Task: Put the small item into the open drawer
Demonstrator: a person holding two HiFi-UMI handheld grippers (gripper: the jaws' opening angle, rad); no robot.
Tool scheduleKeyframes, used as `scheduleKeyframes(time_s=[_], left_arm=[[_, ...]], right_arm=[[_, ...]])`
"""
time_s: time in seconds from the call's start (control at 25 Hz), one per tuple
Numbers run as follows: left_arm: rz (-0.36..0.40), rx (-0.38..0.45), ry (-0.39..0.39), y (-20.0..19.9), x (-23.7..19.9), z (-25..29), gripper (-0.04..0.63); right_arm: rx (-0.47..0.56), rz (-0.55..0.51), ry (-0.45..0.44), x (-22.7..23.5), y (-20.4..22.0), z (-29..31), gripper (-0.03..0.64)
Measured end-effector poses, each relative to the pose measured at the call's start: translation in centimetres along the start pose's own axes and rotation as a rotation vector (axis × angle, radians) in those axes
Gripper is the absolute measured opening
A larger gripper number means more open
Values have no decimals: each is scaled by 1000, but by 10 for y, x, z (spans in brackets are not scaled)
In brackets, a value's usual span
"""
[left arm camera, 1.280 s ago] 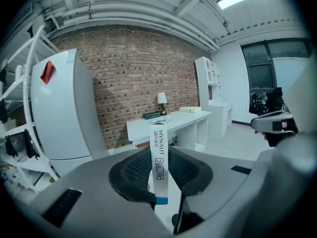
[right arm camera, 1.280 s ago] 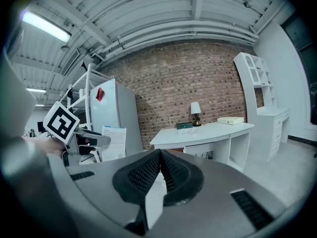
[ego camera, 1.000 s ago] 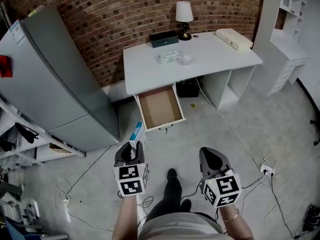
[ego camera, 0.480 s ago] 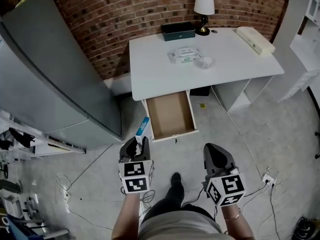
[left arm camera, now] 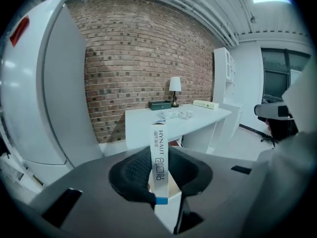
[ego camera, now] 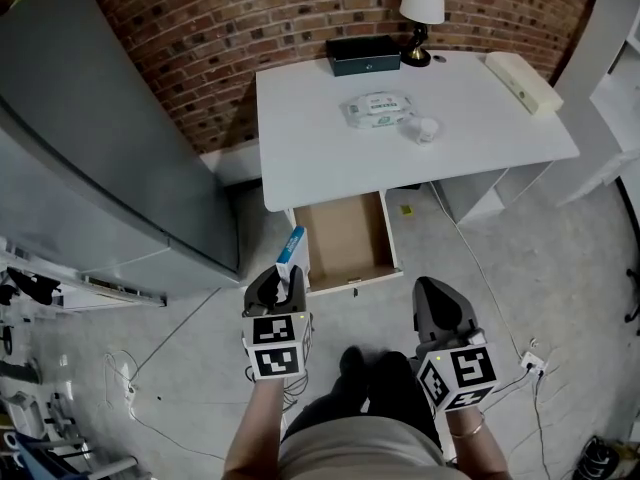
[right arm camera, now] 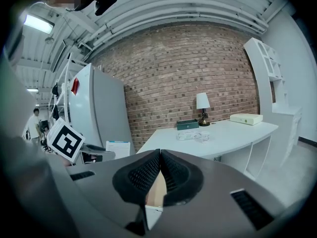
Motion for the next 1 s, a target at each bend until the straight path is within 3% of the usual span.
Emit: scheduleKeyframes(time_s=[0.6,1.0], left_arm=[[-20,-104,-86,-4,-2,93,107],[-110,-193,-99,12,11,161,106]], right_arm=[[-20,-10,-92,57,-23,88,8],[-80,26,-138,97,-14,137,8]])
Point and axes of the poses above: the fingertips, and each gripper's own axes: z forward along the fingers, x to its right, y out of its underside, the point moved 10 cm from there along -z, backward along the fingers, and after that the axes turned 4 degrees about -x, right-handed, at the moved point
